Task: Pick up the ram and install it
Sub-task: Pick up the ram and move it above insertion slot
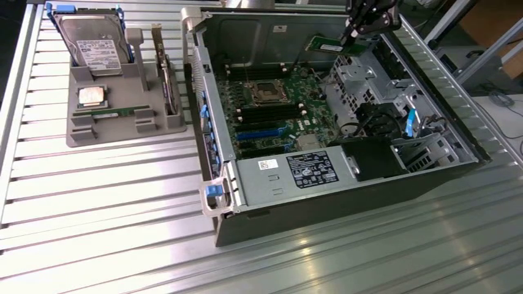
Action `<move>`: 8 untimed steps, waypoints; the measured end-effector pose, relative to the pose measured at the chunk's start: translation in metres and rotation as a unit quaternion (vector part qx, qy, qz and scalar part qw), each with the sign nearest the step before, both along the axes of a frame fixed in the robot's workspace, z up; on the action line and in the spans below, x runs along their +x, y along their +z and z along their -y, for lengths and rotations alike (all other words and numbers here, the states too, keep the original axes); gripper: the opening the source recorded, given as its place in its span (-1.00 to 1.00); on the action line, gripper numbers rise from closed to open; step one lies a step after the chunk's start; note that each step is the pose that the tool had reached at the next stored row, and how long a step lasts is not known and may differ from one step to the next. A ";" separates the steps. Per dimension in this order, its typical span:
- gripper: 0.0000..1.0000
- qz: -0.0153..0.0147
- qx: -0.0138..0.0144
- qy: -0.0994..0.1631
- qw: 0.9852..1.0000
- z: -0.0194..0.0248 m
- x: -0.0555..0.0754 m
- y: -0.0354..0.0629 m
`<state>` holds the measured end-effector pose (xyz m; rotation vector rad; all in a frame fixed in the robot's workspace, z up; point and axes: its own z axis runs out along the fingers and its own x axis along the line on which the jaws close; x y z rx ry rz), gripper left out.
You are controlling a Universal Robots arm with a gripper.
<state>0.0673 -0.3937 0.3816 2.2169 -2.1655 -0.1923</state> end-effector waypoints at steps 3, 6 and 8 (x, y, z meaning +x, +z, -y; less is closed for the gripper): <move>-0.73 0.013 0.000 0.000 1.000 0.0000 0.000 -0.0005; -0.73 0.027 0.000 0.000 1.000 0.0000 0.000 -0.0008; -0.73 0.029 0.000 0.000 1.000 0.0000 0.000 -0.0009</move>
